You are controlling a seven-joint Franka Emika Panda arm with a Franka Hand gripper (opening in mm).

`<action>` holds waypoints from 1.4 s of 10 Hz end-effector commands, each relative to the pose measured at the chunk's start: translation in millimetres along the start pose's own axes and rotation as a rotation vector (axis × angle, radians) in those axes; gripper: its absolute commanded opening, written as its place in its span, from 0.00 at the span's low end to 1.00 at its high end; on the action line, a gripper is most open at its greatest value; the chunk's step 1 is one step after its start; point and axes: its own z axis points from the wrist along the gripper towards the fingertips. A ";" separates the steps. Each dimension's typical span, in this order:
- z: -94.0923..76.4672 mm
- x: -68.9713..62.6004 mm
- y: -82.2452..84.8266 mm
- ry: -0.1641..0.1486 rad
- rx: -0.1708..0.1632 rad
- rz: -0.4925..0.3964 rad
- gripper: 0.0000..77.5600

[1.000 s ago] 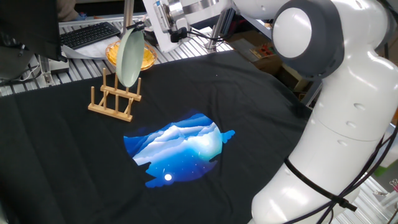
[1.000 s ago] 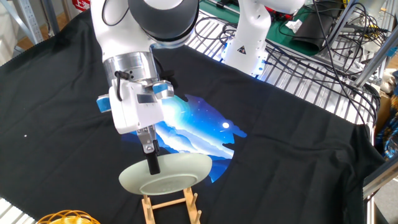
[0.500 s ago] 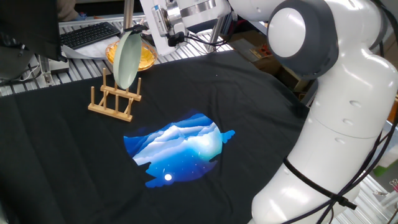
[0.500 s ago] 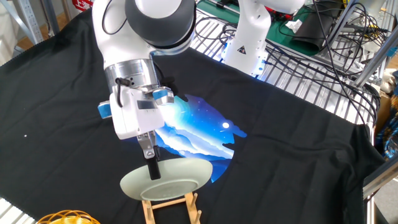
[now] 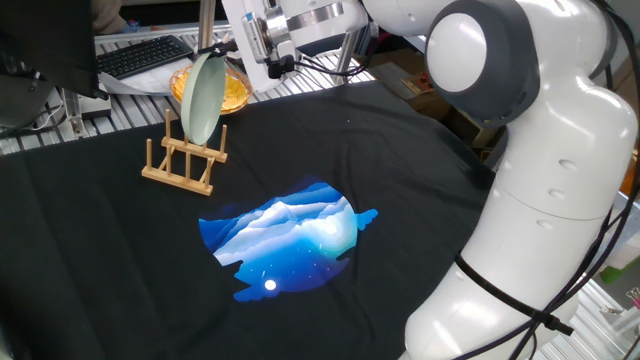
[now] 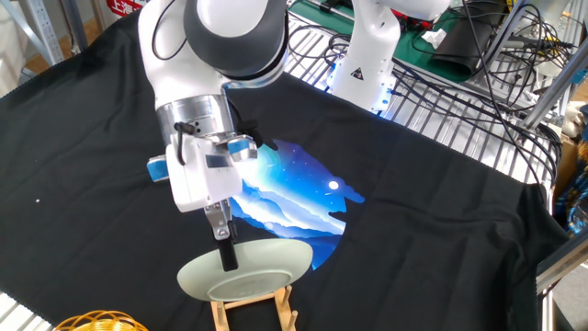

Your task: Put the dish on the dish rack

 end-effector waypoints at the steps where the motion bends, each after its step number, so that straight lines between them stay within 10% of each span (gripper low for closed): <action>1: 3.7 -0.5 -1.8 -0.005 -0.009 -0.013 0.01; 14: 16.3 9.8 -26.2 -0.007 0.005 -0.043 0.01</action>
